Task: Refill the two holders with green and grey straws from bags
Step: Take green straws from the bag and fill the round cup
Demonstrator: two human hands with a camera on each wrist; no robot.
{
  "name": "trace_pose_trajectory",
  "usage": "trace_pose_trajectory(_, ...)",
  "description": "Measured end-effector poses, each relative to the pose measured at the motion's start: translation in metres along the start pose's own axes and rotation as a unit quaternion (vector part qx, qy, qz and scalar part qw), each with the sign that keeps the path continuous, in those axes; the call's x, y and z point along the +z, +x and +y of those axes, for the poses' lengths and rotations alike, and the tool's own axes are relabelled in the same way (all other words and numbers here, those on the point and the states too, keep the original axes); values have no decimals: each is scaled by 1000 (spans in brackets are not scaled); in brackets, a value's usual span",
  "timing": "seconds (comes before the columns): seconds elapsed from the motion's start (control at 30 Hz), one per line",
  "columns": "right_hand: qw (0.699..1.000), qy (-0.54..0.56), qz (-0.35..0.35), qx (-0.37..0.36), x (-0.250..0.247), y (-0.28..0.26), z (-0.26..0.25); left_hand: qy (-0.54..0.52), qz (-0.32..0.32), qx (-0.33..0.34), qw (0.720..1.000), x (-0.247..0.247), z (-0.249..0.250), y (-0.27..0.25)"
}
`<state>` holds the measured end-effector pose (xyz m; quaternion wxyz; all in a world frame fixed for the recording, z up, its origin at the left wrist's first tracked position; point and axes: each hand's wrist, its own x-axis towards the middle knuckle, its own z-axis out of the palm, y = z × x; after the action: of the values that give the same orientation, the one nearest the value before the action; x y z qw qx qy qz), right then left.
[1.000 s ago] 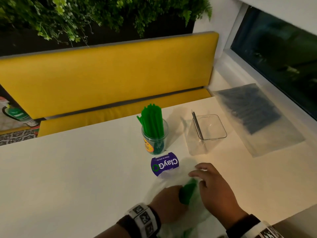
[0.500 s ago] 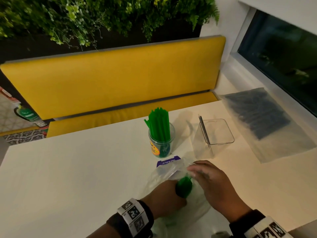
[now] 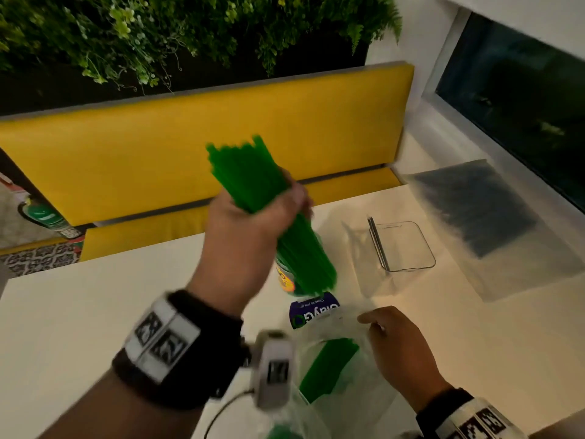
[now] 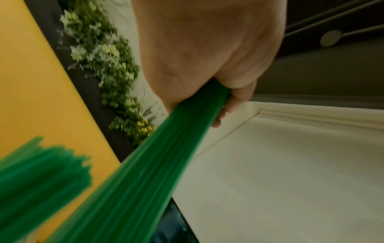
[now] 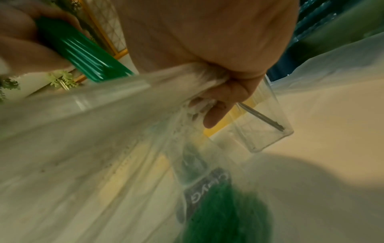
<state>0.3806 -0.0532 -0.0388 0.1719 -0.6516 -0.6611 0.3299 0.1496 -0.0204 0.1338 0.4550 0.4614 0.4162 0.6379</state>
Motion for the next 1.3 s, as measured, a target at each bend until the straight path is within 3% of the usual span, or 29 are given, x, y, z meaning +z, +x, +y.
trace_pose_trajectory(0.13, 1000, 12, -6, 4, 4, -2, -3, -17, 128, -17, 991, -8, -29, 43)
trace_pose_trajectory(0.37, 1000, 20, -11, 18, 5, -5, 2, 89, 170, -59, 980, -14, -80, 55)
trace_pose_trajectory(0.47, 999, 17, -17, 23, 4, -7, 0, 230, 138, -95, 959, -20, -103, 52)
trace_pose_trajectory(0.53, 999, 9, -20, 24, 3, -8, -1, 347, 80, -137, 924, -26, -116, 49)
trace_pose_trajectory(0.57, 999, 6, -20, 25, 2, -8, -1, 372, 60, -160, 912, -29, -119, 46)
trace_pose_trajectory(0.63, 999, 4, -20, 27, 1, -8, 0, 359, 53, -178, 915, -35, -120, 40)
trace_pose_trajectory(0.7, 999, -1, -24, 28, 0, -9, 2, 334, 65, -144, 929, -39, -112, 33)
trace_pose_trajectory(0.77, 999, -1, -29, 32, 0, -10, 3, 349, 72, -63, 932, -38, -98, 30)
trace_pose_trajectory(0.8, 999, 1, -32, 33, 0, -10, 3, 397, 73, -5, 915, -34, -93, 33)
trace_pose_trajectory(0.83, 999, 3, -34, 33, 1, -11, 4, 471, 65, 47, 879, -28, -91, 36)
trace_pose_trajectory(0.87, 999, 4, -37, 32, 2, -11, 4, 558, 43, 79, 825, -22, -93, 41)
trace_pose_trajectory(0.93, 999, 1, -39, 30, 4, -13, 4, 689, -58, 58, 720, -13, -104, 50)
trace_pose_trajectory(1.0, 999, 5, -44, 29, 3, -15, 0, 735, -150, 8, 661, -13, -119, 53)
trace_pose_trajectory(1.03, 998, 11, -46, 30, 2, -16, -3, 735, -159, 4, 659, -15, -121, 53)
trace_pose_trajectory(1.07, 998, 17, -45, 30, 1, -16, -4, 724, -145, 14, 674, -16, -120, 53)
trace_pose_trajectory(1.13, 998, 34, -37, 32, -1, -16, -5, 705, -81, 48, 703, -16, -107, 52)
trace_pose_trajectory(1.2, 996, 44, -55, 46, -4, -20, -6, 678, -11, 127, 724, -11, -90, 39)
trace_pose_trajectory(1.23, 996, 40, -65, 44, -5, -22, -5, 636, 1, 185, 749, -9, -82, 27)
trace_pose_trajectory(1.3, 997, 38, -67, 29, -7, -24, -6, 539, -57, 251, 802, 4, -68, -13)
